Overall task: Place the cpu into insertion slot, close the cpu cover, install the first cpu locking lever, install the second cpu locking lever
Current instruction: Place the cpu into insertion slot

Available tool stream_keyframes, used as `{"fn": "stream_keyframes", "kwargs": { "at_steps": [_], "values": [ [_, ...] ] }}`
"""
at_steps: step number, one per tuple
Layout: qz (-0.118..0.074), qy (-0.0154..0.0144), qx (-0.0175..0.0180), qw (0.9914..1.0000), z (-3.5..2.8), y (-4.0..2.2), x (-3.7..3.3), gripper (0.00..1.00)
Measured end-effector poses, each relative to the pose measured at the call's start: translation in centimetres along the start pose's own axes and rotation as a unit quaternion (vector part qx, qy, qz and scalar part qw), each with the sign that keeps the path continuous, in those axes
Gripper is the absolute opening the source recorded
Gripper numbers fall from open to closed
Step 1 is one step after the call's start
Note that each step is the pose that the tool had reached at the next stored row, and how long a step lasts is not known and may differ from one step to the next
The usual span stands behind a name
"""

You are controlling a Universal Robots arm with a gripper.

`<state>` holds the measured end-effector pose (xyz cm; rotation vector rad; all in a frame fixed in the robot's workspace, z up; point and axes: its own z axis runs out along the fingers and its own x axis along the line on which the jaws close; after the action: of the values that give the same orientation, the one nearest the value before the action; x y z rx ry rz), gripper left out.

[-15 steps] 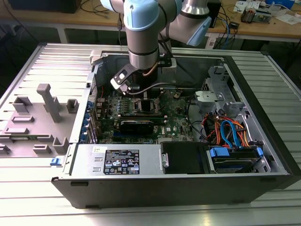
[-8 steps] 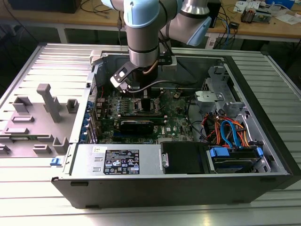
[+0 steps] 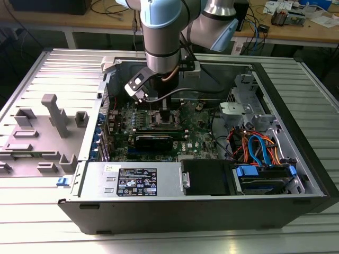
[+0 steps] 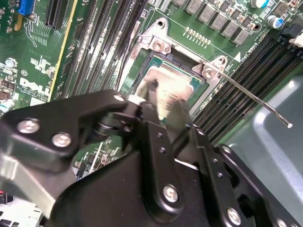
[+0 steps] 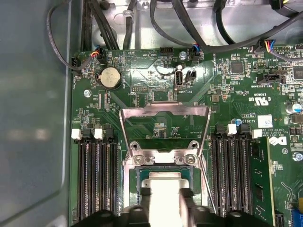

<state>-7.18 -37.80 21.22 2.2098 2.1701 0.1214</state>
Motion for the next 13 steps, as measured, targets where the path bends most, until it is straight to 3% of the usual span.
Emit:
{"fn": "stream_keyframes", "kwargs": {
  "at_steps": [5,13],
  "values": [
    [0.000,0.0000,0.0000,1.00000,0.01,0.01,0.00,0.11],
    [0.000,0.0000,0.0000,1.00000,0.55,-0.03,-0.03,0.11]
  ]
}}
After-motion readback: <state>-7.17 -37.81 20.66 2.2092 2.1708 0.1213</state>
